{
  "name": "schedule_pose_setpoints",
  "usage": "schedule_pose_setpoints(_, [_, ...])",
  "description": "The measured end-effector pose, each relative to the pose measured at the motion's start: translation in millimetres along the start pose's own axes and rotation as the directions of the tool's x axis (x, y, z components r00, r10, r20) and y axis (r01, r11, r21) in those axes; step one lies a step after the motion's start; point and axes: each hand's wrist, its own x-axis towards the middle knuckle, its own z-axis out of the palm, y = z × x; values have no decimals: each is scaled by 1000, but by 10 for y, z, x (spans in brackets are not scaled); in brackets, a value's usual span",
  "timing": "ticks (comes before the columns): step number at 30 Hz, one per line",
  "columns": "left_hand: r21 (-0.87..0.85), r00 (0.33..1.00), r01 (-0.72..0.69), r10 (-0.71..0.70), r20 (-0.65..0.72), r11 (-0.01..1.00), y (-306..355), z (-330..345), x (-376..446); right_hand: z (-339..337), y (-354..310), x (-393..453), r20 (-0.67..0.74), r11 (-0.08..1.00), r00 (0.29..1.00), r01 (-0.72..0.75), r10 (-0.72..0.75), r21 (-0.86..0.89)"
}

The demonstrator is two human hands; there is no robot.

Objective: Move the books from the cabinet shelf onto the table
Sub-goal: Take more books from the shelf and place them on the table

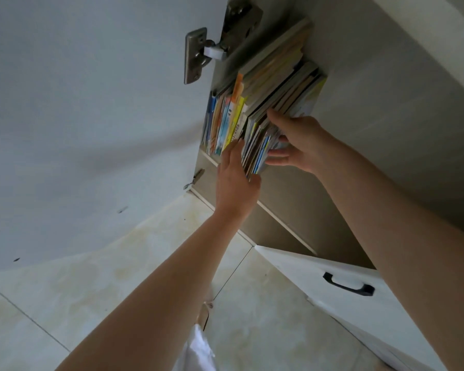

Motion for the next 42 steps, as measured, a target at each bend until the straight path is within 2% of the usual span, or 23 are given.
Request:
schedule_pose_setpoints(6, [7, 998, -57, 57, -6, 998, -31, 103, -58, -106, 18, -17, 10, 999, 999, 42, -42, -8])
schedule_pose_setpoints(13, [-69, 995, -99, 101, 15, 993, -58, 140, -109, -196, 20, -37, -59, 996, 998, -10, 5, -89])
schedule_pose_setpoints(16, [-104, 996, -44, 52, 73, 994, -2, 204, -186, -241, 25, -50, -39, 997, 998, -54, 52, -57])
schedule_pose_setpoints(19, [-127, 997, 13, -3, 74, 992, 14, 230, -189, -223, -18, -56, -32, 997, 997, -72, 71, -12])
schedule_pose_setpoints(23, [-167, 996, 81, -74, 46, 983, 51, 217, -125, -74, -131, -20, -105, 988, 991, -100, 87, -122])
schedule_pose_setpoints(28, [-148, 996, 91, -88, 30, 985, 49, 213, -45, 80, -174, -12, -177, 973, 984, -76, 38, -216])
schedule_pose_setpoints(33, [-88, 1000, 15, -17, -18, 996, 0, 229, -119, 17, -168, -42, -69, 982, 994, -92, 82, -165])
schedule_pose_setpoints(37, [-44, 998, -10, 7, -62, 999, -64, 271, -174, -57, -167, -88, -38, 972, 997, -75, 68, -225])
schedule_pose_setpoints(39, [-47, 997, -24, 21, -69, 999, -73, 280, -139, -70, -178, -79, -54, 962, 996, -83, 72, -259])
schedule_pose_setpoints(42, [-75, 1000, -20, 22, 20, 997, -41, 310, -95, -45, -145, -68, -144, 955, 988, -90, 51, -282])
